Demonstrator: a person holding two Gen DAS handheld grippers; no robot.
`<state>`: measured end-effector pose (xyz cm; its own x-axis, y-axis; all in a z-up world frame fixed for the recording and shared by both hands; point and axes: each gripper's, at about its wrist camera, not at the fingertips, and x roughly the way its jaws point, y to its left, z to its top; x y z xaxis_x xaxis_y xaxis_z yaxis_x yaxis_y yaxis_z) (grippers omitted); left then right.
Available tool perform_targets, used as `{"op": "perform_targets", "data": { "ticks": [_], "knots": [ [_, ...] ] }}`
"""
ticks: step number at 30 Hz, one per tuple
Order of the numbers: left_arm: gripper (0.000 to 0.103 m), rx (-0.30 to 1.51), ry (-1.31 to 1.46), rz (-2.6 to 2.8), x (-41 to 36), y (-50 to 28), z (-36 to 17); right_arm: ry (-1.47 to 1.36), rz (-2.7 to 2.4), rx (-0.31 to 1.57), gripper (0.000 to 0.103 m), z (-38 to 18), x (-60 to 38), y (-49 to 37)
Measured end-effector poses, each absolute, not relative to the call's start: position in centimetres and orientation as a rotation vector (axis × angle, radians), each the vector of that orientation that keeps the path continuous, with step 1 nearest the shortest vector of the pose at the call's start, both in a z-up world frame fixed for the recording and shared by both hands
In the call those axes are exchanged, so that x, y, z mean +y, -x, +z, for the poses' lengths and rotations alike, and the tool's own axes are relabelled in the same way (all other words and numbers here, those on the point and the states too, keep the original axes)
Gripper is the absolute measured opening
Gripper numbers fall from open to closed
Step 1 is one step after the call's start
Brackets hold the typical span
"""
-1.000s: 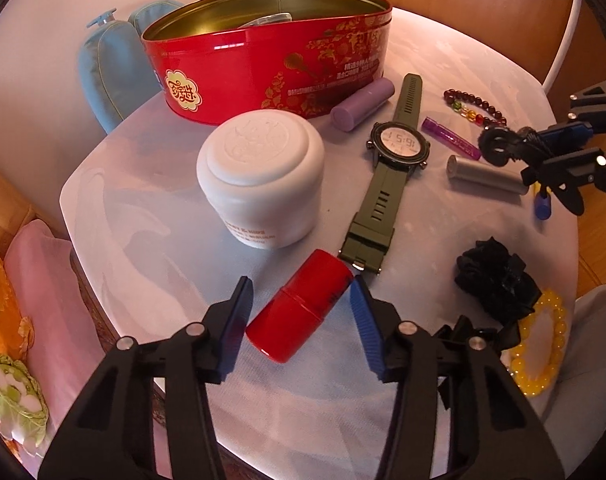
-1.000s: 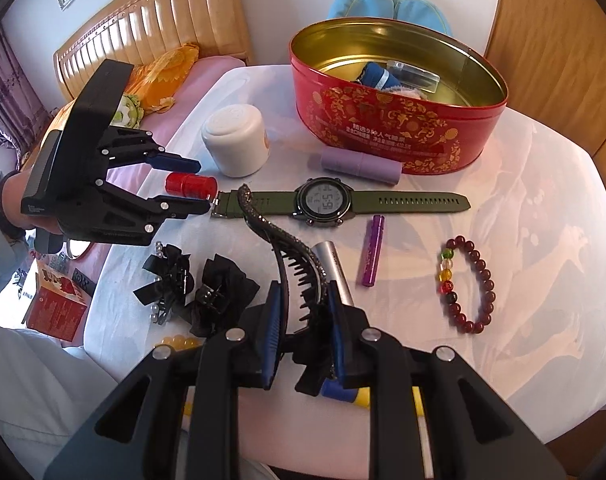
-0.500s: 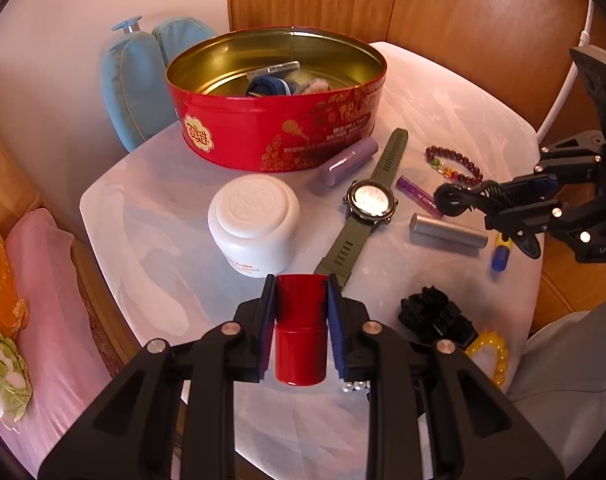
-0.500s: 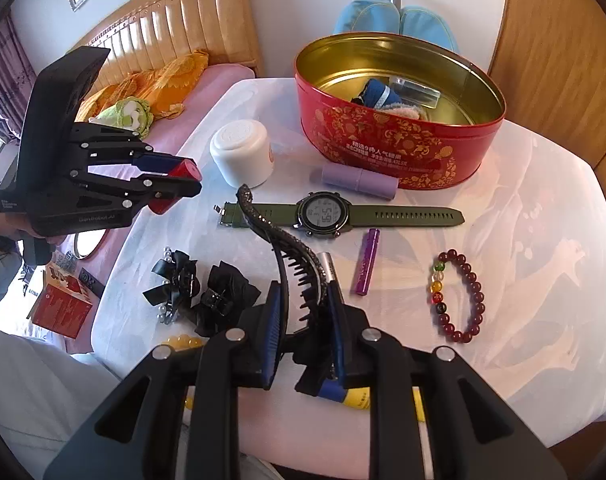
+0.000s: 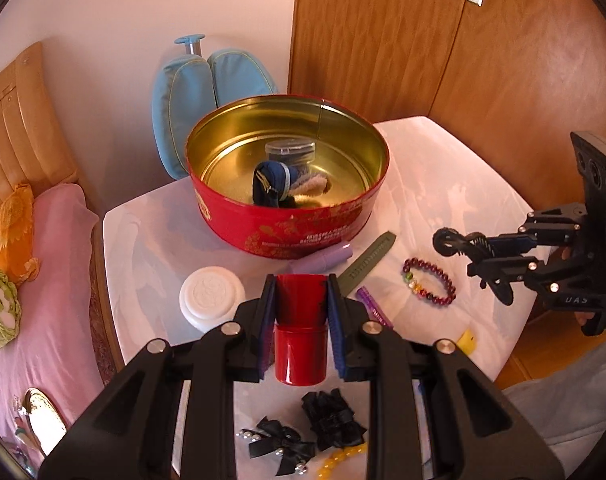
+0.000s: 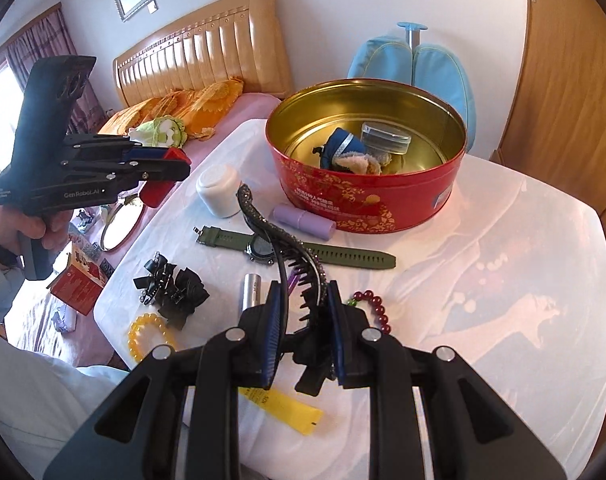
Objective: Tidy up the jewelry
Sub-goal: 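Drop the claw clip and red cylinder into the red tin with both grippers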
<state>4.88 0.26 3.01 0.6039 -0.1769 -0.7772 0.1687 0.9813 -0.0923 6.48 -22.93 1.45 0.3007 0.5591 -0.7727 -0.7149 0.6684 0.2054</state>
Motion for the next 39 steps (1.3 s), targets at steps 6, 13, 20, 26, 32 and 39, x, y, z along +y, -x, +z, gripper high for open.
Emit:
{"op": "perform_targets", "data": {
  "ticks": [6,13,20,26,32,39],
  "knots": [
    [0.025,0.889,-0.053,-0.171,-0.5,-9.8,4.8,0.123,0.875,0.896,0.024,2.9,-23.2,-11.5],
    [0.025,0.925,-0.13,-0.191,1.2,-20.7,3.3,0.141,0.817,0.878,0.024,3.5,-18.5,-19.8],
    [0.025,1.076,-0.205,-0.172,2.0,-30.2,-1.0,0.174,0.671,0.994,0.024,0.1,-13.7,-29.6],
    [0.025,1.244,-0.296,-0.153,1.6,-34.1,-5.0,0.268,0.561,1.136,0.024,-4.1,-11.5,-34.3],
    [0.025,1.302,-0.357,-0.147,0.9,-35.6,-6.3,0.329,0.516,1.204,0.024,-5.7,-10.6,-35.3],
    [0.025,1.307,-0.381,-0.132,0.6,-35.7,-6.6,0.3,0.562,1.212,0.039,-6.1,-10.8,-35.3]
  ]
}}
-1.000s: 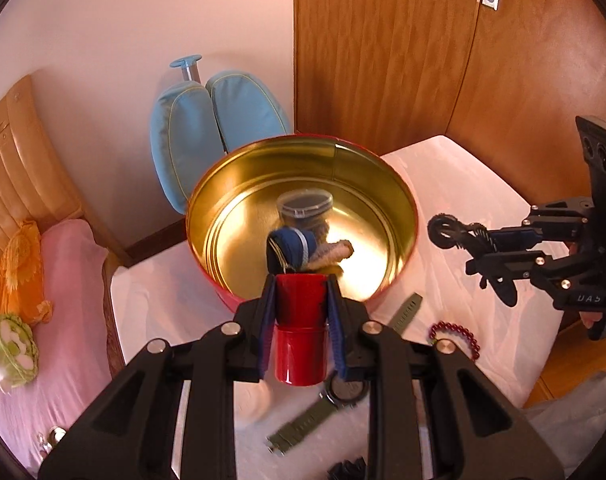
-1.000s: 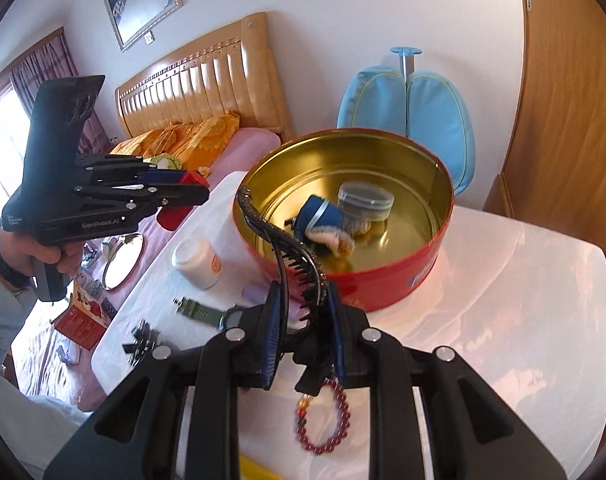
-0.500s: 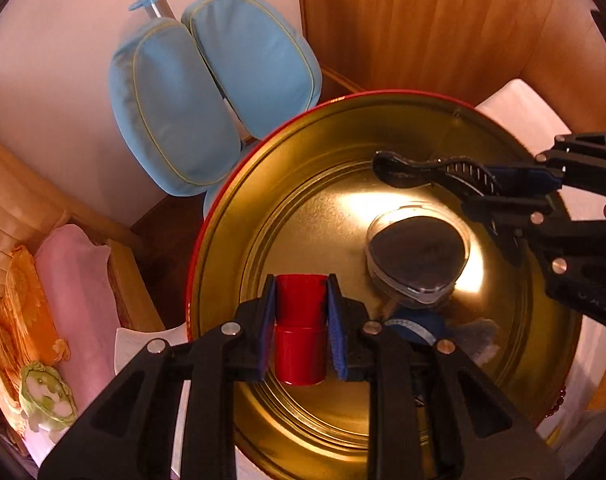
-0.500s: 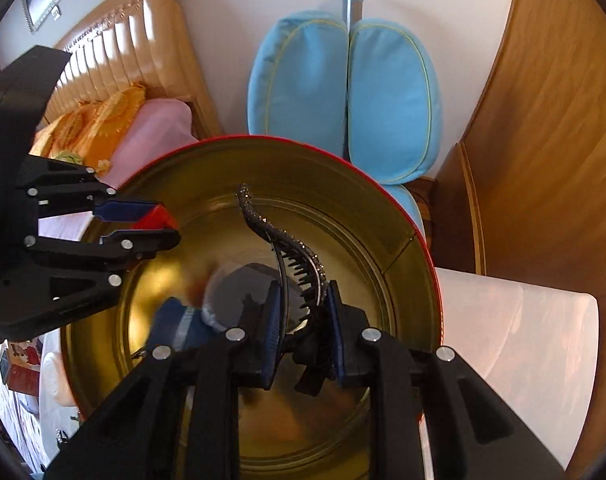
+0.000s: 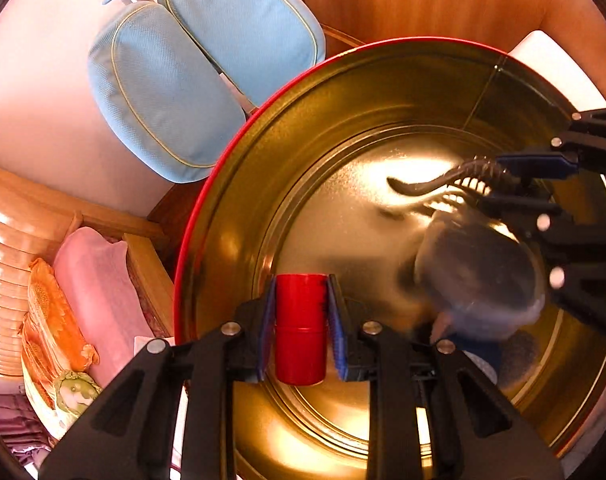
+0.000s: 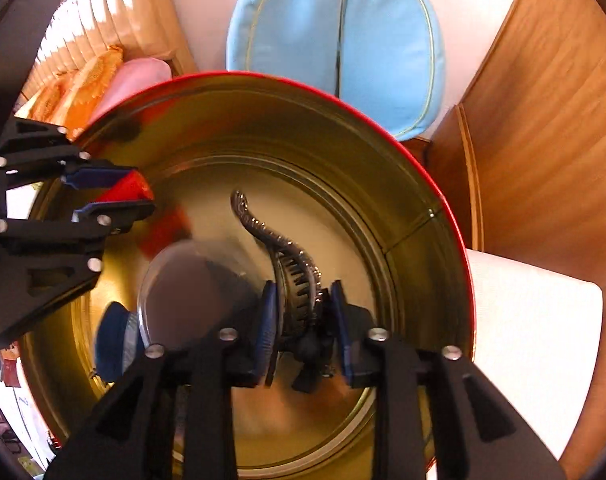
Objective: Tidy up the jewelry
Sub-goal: 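Drop the claw clip and red cylinder into the red tin with both grippers, then grasp the black pearl bow with the left gripper while the right grasps the silver tube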
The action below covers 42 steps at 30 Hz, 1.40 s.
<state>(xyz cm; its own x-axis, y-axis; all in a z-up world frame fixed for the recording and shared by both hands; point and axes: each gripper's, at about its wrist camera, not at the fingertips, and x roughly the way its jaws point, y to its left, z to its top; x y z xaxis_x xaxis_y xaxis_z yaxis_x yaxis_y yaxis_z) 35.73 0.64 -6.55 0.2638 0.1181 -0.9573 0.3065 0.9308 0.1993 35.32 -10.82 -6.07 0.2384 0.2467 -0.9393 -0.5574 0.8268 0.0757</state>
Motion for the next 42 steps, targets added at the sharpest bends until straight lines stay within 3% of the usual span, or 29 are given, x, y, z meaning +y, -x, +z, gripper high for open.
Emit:
{"op": "perform_targets", "data": {
  "ticks": [1,2,3,5,15,19,27,36,42],
  "knots": [
    [0.025,1.301,-0.379,-0.136,0.6,-35.6,-6.5,0.278,0.581,1.198,0.044,-5.8,-11.1,-35.0],
    [0.025,1.296,-0.378,-0.141,0.7,-35.5,-6.4,0.252,0.607,1.184,0.056,-5.3,-11.2,-34.8],
    [0.025,1.296,-0.376,-0.142,0.7,-35.3,-6.5,0.24,0.617,1.163,0.079,-4.7,-11.3,-34.4],
    [0.025,1.294,-0.38,-0.144,0.6,-35.3,-6.6,0.226,0.64,1.105,0.089,-3.5,-11.7,-33.6],
    [0.026,1.282,-0.402,-0.15,-0.9,-35.0,-7.2,0.192,0.706,1.012,0.095,-1.1,-13.9,-27.9],
    [0.041,1.262,-0.418,-0.131,-1.5,-34.8,-7.1,0.186,0.709,1.015,0.095,-0.7,-14.5,-26.4],
    [0.08,1.168,-0.393,-0.109,-2.1,-31.8,-4.6,0.145,0.687,0.994,0.096,0.7,-16.4,-23.8],
    [0.09,1.034,-0.31,-0.142,-4.4,-21.4,-0.8,0.121,0.659,1.008,0.098,1.1,-23.2,-16.5],
    [0.094,1.066,-0.243,-0.149,-6.5,-12.7,-2.2,0.079,0.674,1.083,0.098,-0.6,-27.2,-11.2]
  ]
}}
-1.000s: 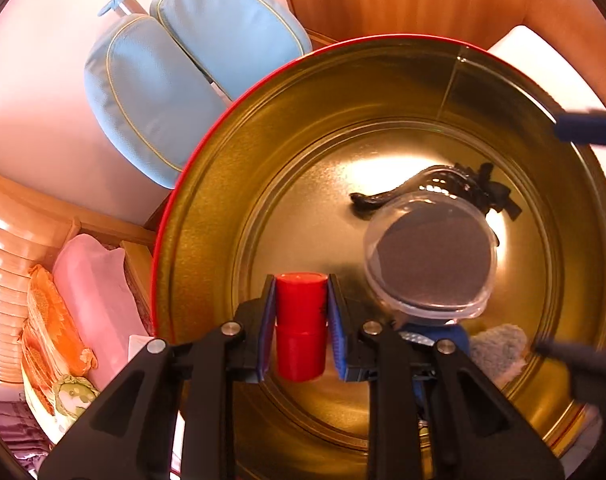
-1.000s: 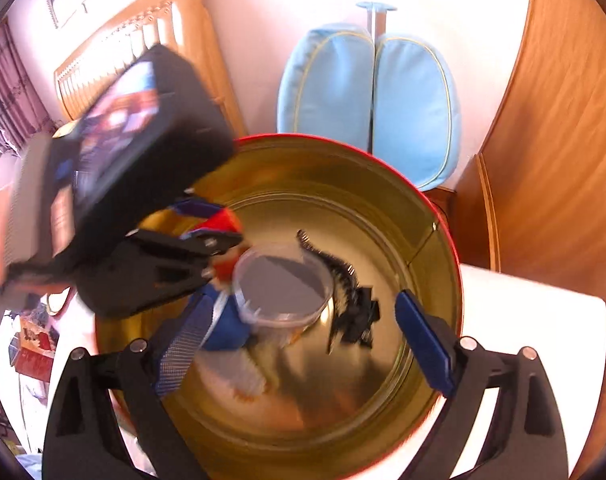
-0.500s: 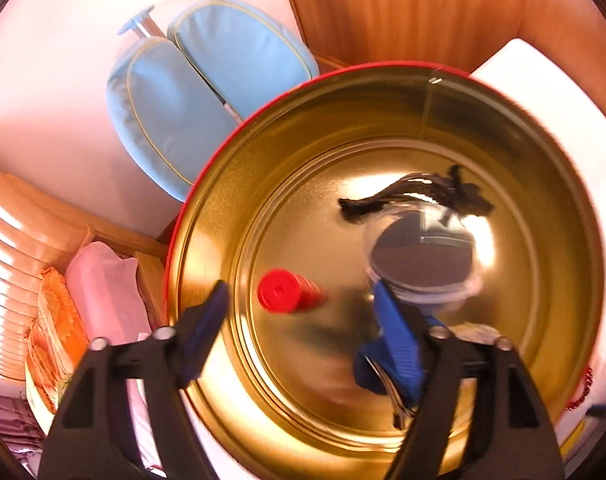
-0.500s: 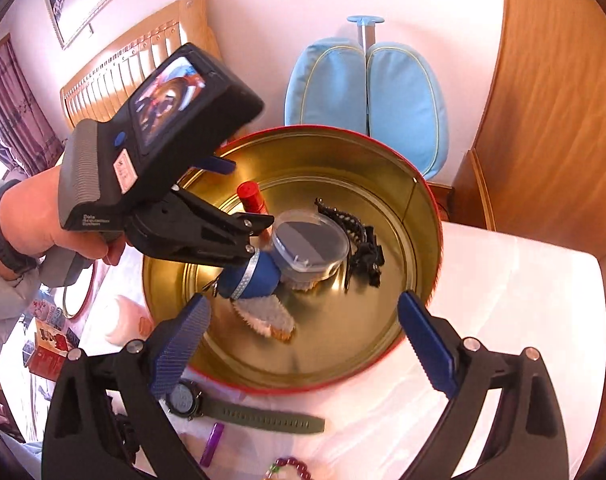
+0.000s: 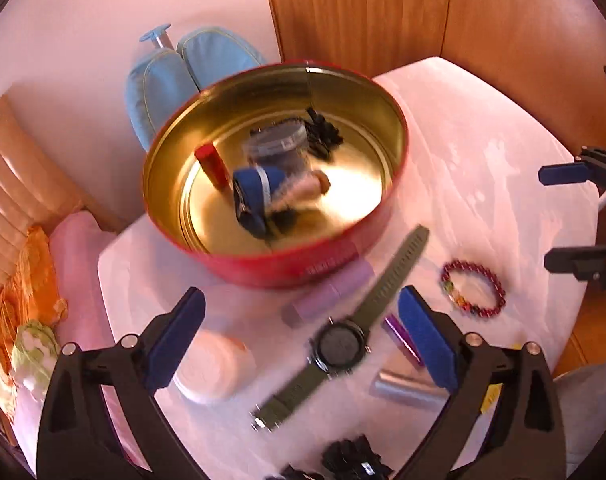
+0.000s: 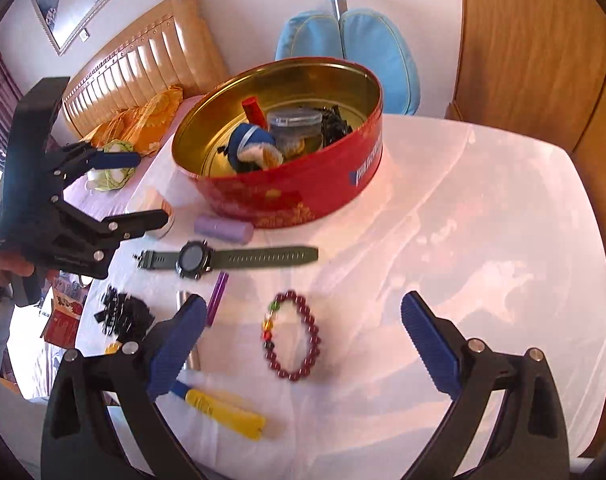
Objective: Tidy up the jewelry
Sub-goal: 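Grasp the black pearl bow with the left gripper while the right grasps the silver tube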
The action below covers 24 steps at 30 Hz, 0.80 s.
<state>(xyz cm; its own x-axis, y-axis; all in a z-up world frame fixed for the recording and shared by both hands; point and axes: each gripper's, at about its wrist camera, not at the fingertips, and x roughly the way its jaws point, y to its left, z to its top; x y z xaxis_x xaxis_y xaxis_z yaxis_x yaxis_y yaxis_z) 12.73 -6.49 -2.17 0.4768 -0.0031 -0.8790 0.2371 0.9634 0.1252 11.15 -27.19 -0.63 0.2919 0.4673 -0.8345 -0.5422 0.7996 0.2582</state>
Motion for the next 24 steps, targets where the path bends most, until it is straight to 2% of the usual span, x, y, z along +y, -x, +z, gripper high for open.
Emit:
{"op": "perform_targets", "data": {
  "ticks": [5,12,24],
  "knots": [
    [0.095,1.149,-0.108,-0.106,-7.1,-6.3,-4.6,0.107,0.8,1.108,0.098,-1.8,-27.2,-6.3],
    [0.095,1.201,-0.054,0.036,-4.9,0.6,-5.9,0.198,0.933,1.104,0.098,-2.5,-23.6,-1.4],
    [0.094,1.201,-0.039,0.067,1.6,1.3,-8.6,0.206,0.766,1.141,0.098,-4.9,-19.2,-1.3]
  ]
}}
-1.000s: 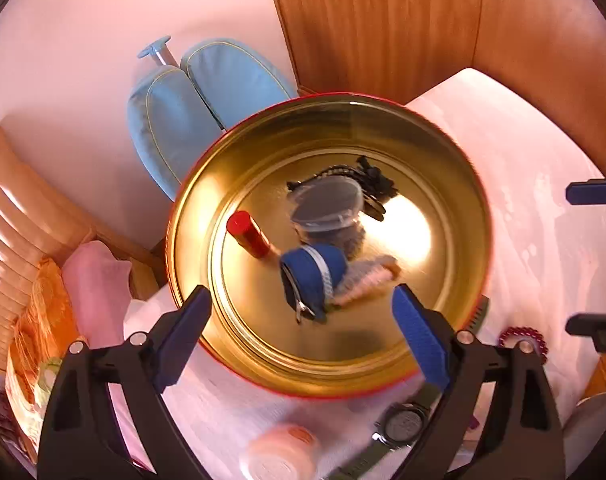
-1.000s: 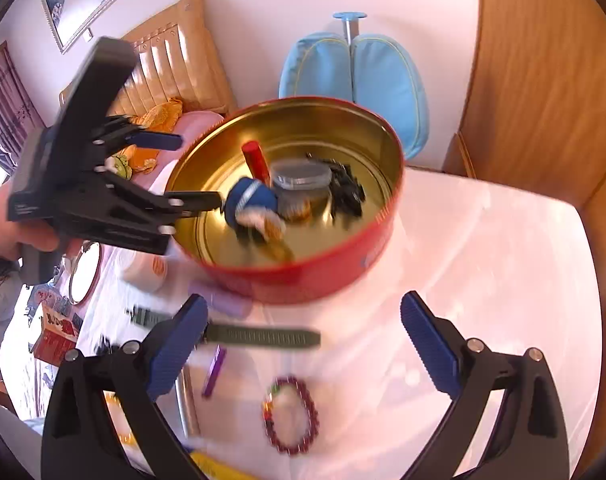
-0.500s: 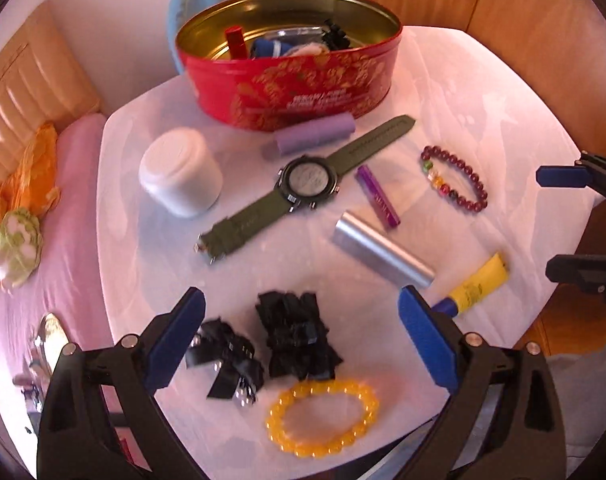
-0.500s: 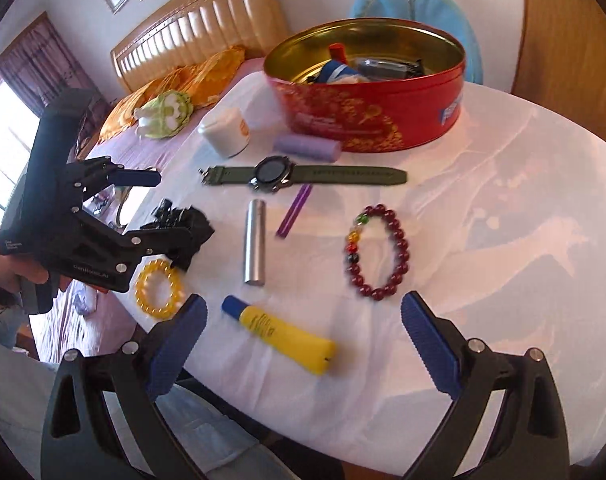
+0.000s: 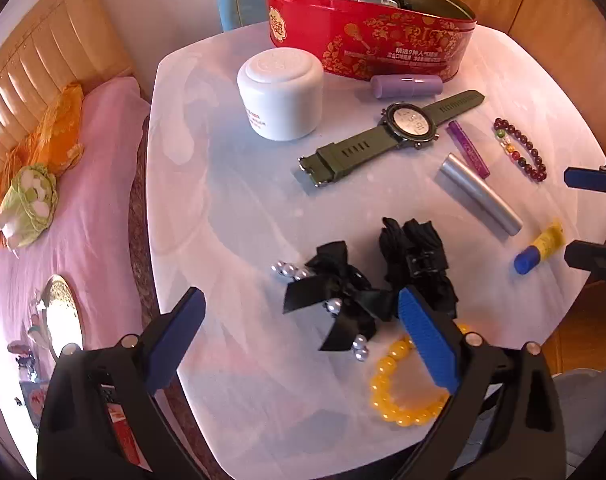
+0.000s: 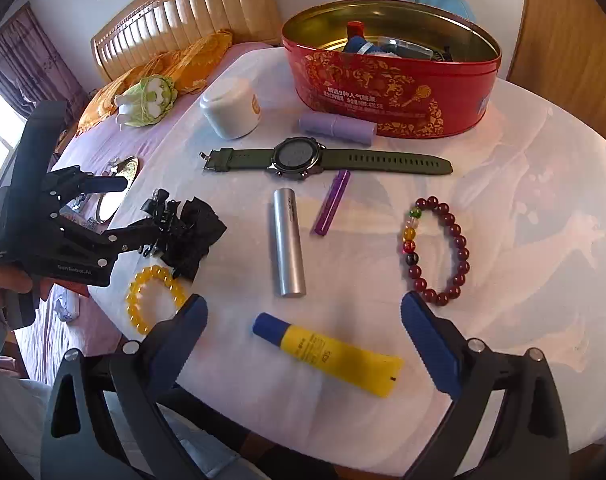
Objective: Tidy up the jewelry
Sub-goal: 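Grasp the black pearl bow with the left gripper while the right grasps the silver tube, then carry the bow and silver tube into the red tin and release both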
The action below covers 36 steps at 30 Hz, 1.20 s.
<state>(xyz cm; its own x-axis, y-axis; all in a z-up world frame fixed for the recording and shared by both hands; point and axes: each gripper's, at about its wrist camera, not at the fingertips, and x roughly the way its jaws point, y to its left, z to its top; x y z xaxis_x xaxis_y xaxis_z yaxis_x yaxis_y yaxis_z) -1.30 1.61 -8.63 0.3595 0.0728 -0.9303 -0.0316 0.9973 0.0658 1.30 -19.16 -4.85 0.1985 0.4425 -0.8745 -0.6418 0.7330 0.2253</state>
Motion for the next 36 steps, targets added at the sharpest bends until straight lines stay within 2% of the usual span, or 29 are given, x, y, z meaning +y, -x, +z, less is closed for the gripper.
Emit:
{"op": "perform_targets", "data": {
  "ticks": [1,2,3,4,13,15,16,18,19,20,22,24,25,26,36],
  "knots": [
    [0.094,1.192,-0.063,0.058,1.6,1.1,-8.8,0.215,0.747,1.14,0.098,-5.1,-18.6,-1.3],
    [0.094,1.184,-0.085,0.051,1.6,1.0,-8.9,0.222,0.733,1.138,0.092,-5.2,-18.1,-1.4],
    [0.094,1.179,-0.102,0.042,1.6,0.9,-9.0,0.226,0.724,1.139,0.077,-5.4,-17.6,-1.5],
    [0.094,1.169,-0.113,0.025,1.5,0.8,-9.0,0.231,0.715,1.147,0.074,-5.6,-17.1,-1.6],
    [0.094,1.157,-0.059,-0.034,2.5,1.1,-9.5,0.294,0.735,1.135,0.073,-6.5,-14.8,-1.8],
    [0.094,1.163,-0.05,-0.059,2.5,1.5,-9.7,0.308,0.731,1.14,0.069,-7.0,-14.5,-1.9],
    [0.09,1.164,-0.064,-0.07,2.3,1.6,-9.8,0.317,0.73,1.142,0.067,-7.2,-14.4,-1.9],
    [0.075,1.179,-0.083,-0.084,1.9,1.7,-10.2,0.333,0.733,1.145,0.059,-7.5,-14.2,-1.8],
    [0.057,1.192,-0.071,-0.095,1.8,1.7,-10.5,0.339,0.737,1.149,0.057,-7.6,-14.2,-1.8],
    [0.051,1.19,-0.057,-0.089,1.9,1.7,-10.5,0.34,0.741,1.155,0.052,-7.7,-14.2,-1.8],
    [0.044,1.182,-0.028,-0.072,2.2,1.6,-10.4,0.343,0.752,1.173,0.035,-7.9,-14.2,-1.7],
    [0.03,1.178,-0.005,-0.057,2.6,1.5,-10.2,0.357,0.753,1.169,0.019,-8.1,-14.2,-1.5],
    [0.017,1.18,0.02,-0.057,2.9,1.5,-10.2,0.348,0.761,1.177,0.019,-8.1,-14.3,-1.5],
    [0.012,1.182,0.057,-0.063,3.2,1.4,-10.1,0.335,0.769,1.184,0.018,-8.0,-14.5,-1.6],
    [0.01,1.122,0.103,-0.037,3.0,0.8,-7.6,0.231,0.764,1.121,0.018,-5.1,-17.4,-2.4]
  ]
}}
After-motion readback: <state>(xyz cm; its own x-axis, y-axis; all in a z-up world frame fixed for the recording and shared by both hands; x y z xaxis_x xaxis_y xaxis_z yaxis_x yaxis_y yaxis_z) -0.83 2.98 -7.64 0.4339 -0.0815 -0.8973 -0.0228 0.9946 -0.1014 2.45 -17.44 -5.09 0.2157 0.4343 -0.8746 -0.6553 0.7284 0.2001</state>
